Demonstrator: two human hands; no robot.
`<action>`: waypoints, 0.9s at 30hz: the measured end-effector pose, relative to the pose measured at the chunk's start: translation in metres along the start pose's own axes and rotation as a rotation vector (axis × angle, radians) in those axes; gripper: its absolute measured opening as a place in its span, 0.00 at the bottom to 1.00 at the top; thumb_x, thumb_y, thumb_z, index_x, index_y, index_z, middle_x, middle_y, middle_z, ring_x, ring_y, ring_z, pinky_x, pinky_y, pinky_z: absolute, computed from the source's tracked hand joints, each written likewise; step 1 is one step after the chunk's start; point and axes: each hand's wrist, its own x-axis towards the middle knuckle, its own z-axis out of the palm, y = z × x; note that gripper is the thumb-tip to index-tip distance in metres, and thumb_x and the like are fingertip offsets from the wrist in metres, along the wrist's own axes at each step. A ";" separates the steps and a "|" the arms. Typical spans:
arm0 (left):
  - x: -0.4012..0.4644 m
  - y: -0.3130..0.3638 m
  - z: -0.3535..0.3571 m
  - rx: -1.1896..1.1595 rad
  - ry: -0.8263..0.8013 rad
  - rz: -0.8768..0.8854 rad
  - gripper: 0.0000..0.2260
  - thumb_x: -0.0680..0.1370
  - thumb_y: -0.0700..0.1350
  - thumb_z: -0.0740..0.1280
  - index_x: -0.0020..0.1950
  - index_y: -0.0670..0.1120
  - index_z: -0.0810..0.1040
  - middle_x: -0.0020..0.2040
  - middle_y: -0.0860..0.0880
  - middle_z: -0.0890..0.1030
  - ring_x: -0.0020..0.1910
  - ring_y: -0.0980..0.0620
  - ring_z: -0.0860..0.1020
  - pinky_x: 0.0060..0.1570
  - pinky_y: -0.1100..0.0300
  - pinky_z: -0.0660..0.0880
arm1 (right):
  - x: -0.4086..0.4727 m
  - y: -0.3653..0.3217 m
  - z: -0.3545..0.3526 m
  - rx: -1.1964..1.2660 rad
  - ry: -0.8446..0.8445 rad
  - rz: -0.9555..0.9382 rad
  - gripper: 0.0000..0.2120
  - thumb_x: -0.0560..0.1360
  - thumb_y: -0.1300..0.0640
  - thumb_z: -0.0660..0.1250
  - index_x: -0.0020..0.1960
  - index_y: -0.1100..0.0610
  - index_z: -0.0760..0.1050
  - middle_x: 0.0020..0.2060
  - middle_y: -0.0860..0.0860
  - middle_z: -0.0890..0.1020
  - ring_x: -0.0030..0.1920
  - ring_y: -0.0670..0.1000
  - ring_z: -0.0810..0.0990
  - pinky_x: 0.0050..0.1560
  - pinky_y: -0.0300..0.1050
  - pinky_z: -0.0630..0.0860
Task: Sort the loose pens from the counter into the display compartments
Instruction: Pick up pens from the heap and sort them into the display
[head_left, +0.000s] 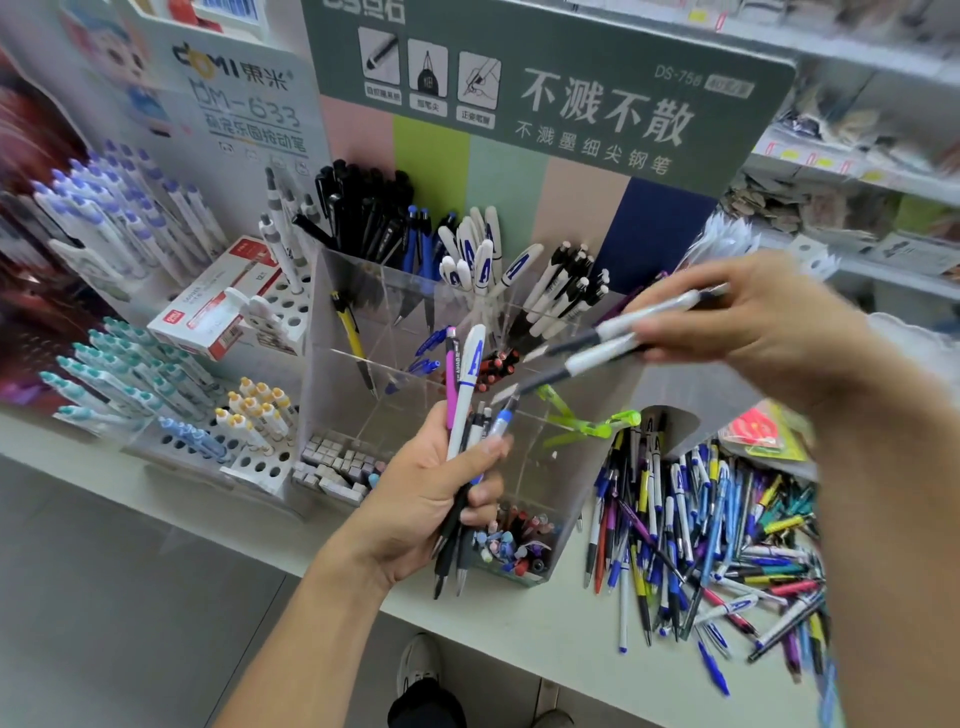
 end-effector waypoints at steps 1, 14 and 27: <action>-0.001 0.002 -0.003 0.026 0.026 0.021 0.23 0.77 0.39 0.70 0.69 0.43 0.67 0.44 0.46 0.75 0.28 0.56 0.66 0.25 0.66 0.65 | -0.003 -0.011 -0.010 -0.003 0.123 -0.080 0.11 0.67 0.62 0.75 0.49 0.63 0.84 0.41 0.61 0.86 0.46 0.61 0.87 0.46 0.41 0.84; 0.007 0.011 0.013 0.315 0.195 0.210 0.12 0.72 0.38 0.75 0.47 0.42 0.73 0.29 0.51 0.74 0.25 0.53 0.67 0.24 0.63 0.66 | 0.086 -0.035 0.040 -1.127 -0.026 -0.355 0.11 0.75 0.52 0.75 0.53 0.58 0.84 0.49 0.56 0.84 0.50 0.58 0.81 0.56 0.48 0.76; 0.003 0.012 0.012 0.245 0.073 0.177 0.14 0.80 0.29 0.63 0.48 0.47 0.82 0.45 0.44 0.85 0.26 0.57 0.67 0.24 0.66 0.66 | 0.073 -0.013 0.053 -1.207 0.087 -0.274 0.20 0.79 0.43 0.67 0.60 0.58 0.75 0.54 0.57 0.76 0.55 0.60 0.76 0.53 0.53 0.74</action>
